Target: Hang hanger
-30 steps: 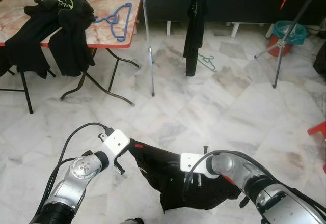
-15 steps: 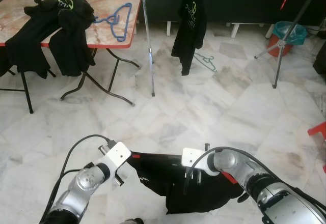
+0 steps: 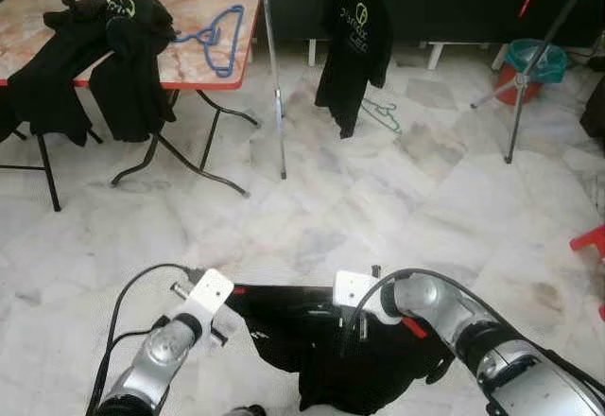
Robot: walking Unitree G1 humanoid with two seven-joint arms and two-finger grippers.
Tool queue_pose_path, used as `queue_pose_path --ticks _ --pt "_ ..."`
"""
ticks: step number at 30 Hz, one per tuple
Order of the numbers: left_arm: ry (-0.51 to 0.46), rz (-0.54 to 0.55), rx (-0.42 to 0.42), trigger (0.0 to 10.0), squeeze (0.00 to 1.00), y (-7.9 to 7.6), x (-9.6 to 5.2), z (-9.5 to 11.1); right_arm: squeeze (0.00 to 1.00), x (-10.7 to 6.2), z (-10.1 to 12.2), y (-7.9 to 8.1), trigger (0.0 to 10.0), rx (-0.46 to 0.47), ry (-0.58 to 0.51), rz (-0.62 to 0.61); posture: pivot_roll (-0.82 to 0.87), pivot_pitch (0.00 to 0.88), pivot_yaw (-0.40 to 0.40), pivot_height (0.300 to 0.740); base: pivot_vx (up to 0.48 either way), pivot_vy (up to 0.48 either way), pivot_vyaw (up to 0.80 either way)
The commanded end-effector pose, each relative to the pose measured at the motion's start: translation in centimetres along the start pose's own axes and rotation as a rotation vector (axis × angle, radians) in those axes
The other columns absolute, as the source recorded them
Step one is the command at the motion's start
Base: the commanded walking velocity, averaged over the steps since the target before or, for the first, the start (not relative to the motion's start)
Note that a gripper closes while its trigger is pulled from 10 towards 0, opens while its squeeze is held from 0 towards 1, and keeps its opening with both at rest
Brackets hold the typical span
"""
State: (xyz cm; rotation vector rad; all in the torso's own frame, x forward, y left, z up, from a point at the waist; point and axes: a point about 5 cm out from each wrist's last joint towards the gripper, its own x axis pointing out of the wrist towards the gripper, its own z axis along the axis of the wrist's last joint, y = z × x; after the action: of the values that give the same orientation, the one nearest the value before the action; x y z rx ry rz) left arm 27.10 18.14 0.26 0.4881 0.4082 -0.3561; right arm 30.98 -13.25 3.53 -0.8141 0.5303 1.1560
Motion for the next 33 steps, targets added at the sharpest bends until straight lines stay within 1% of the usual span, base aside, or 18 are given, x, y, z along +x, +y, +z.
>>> queue_pose_path --ticks 1,3,4,5,6,8,10,14,15,19,23,25,26,27,28,29,31,33 --pt "0.162 0.110 -0.020 0.0 0.00 1.6 -1.7 -3.9 0.00 -2.1 -2.4 -1.3 10.0 0.063 0.074 -0.087 0.08 0.110 -0.003 0.740 0.000 0.000 0.00" --pt "0.213 0.107 -0.027 0.0 0.00 1.2 -2.1 -5.1 0.00 -2.3 -2.1 -1.3 10.0 0.082 0.025 -0.076 0.08 0.106 -0.002 0.740 0.000 0.000 0.00" --pt "0.213 0.107 -0.027 0.0 0.00 1.2 -2.1 -5.1 0.00 -2.3 -2.1 -1.3 10.0 0.082 0.025 -0.076 0.08 0.106 -0.002 0.740 0.000 0.000 0.00" --pt "0.242 0.113 -0.029 0.0 0.00 1.0 -2.3 -5.7 0.00 -2.3 -1.6 -0.8 10.0 0.089 -0.049 -0.008 0.08 0.102 -0.001 0.740 0.000 0.000 0.00" --pt "0.252 0.115 -0.029 0.0 0.00 1.0 -2.4 -6.0 0.00 -2.4 -1.5 -0.5 10.0 0.088 -0.074 0.028 0.08 0.102 -0.001 0.740 0.000 0.000 0.00" --pt "0.259 0.116 -0.031 0.0 0.00 0.9 -2.5 -6.2 0.00 -2.5 -1.5 -0.2 10.0 0.084 -0.090 0.056 0.08 0.102 -0.001 0.740 0.000 0.000 0.00" --pt "0.272 0.111 -0.039 0.0 0.00 0.7 -2.7 -6.5 0.00 -2.6 -1.7 -0.4 10.0 0.086 -0.084 0.034 0.08 0.098 -0.001 0.740 0.000 0.000 0.00" --pt "0.296 0.121 -0.048 0.0 0.00 0.5 -2.9 -7.0 0.00 -3.1 -1.0 -0.1 10.0 0.098 -0.195 0.102 0.08 0.093 -0.001 0.740 0.000 0.000 0.00" --pt "0.295 0.127 -0.054 0.0 0.00 0.5 -2.9 -7.1 0.00 -3.3 -0.5 -0.1 10.0 0.108 -0.248 0.119 0.08 0.092 -0.002 0.740 0.000 0.000 0.00" --pt "0.287 0.118 -0.068 0.0 0.00 0.3 -2.8 -7.0 0.00 -3.4 -0.4 -0.8 10.0 0.119 -0.249 0.039 0.08 0.092 -0.003 0.740 0.000 0.000 0.00" --pt "0.295 0.102 -0.070 0.0 0.00 -0.1 -2.9 -7.3 0.00 -3.8 0.2 -1.3 10.0 0.190 -0.359 0.016 0.08 0.100 -0.003 0.740 0.000 0.000 0.00" --pt "0.292 0.092 -0.078 0.0 0.00 -0.2 -2.9 -7.3 0.00 -3.9 0.8 -1.9 10.0 0.236 -0.423 -0.040 0.08 0.104 -0.006 0.740 0.000 0.000 0.00" --pt "0.292 0.092 -0.078 0.0 0.00 -0.2 -2.9 -7.3 0.00 -3.9 0.8 -1.9 10.0 0.236 -0.423 -0.040 0.08 0.104 -0.006 0.740 0.000 0.000 0.00" --pt "0.285 0.088 -0.087 0.0 0.00 -0.4 -2.8 -7.2 0.00 -4.0 1.7 -2.2 10.0 0.327 -0.553 -0.049 0.08 0.108 -0.007 0.740 0.000 0.000 0.00" --pt "0.285 0.088 -0.087 0.0 0.00 -0.4 -2.8 -7.2 0.00 -4.0 1.7 -2.2 10.0 0.327 -0.553 -0.049 0.08 0.108 -0.007 0.740 0.000 0.000 0.00" --pt "0.277 0.087 -0.094 0.0 0.00 -0.5 -2.7 -7.1 0.00 -4.1 2.5 -2.2 10.0 0.386 -0.662 -0.032 0.08 0.108 -0.007 0.740 0.000 0.000 0.00" --pt "0.256 0.086 -0.099 0.0 0.00 -0.5 -2.6 -6.7 0.00 -4.0 3.1 -2.0 10.0 0.419 -0.731 -0.017 0.08 0.111 -0.007 0.740 0.000 0.000 0.00" --pt "0.246 0.089 -0.101 0.0 0.00 -0.5 -2.5 -6.6 0.00 -3.9 3.3 -1.9 10.0 0.429 -0.752 -0.023 0.08 0.111 -0.007 0.740 0.000 0.000 0.00"
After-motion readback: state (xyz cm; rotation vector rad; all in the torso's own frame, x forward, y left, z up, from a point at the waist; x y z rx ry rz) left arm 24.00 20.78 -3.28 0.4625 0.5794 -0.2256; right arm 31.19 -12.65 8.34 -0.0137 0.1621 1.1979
